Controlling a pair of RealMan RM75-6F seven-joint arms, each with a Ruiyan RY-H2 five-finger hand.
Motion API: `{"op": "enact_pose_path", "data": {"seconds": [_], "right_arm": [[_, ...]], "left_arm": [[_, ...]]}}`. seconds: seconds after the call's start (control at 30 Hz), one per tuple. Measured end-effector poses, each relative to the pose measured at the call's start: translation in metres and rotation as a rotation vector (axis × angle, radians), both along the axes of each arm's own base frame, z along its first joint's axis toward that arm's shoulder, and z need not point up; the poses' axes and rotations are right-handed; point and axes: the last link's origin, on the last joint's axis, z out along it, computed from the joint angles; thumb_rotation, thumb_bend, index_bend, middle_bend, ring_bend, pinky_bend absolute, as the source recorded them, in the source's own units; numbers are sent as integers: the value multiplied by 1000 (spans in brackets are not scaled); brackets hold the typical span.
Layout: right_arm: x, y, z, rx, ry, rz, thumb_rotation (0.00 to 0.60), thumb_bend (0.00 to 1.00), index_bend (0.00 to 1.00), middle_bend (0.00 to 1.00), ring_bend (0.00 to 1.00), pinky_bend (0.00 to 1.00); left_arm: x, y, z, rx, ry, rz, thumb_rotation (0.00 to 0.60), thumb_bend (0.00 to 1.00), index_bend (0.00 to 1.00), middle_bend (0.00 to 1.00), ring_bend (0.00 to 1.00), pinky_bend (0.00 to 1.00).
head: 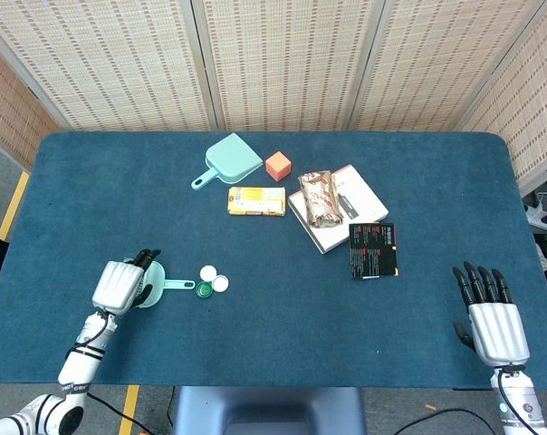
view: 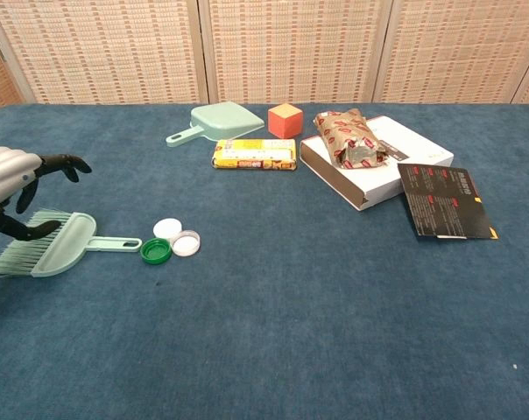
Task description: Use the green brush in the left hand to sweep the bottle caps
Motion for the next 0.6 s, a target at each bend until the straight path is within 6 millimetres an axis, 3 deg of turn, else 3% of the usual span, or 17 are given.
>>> {"op": "enact_pose_path", "data": {"seconds": [0.17, 0.6], "right_arm": [[-1, -1, 5, -29, -9, 2, 600, 224, 0, 0, 0, 0], [-3, -1, 7, -21, -15, -7, 600, 223, 0, 0, 0, 0]], "left_arm": [[4, 5, -12, -19, 6, 5, 600, 319, 212, 251, 638, 840], [12, -4, -37, -72, 77, -31, 600, 320, 236, 272, 638, 840]]}}
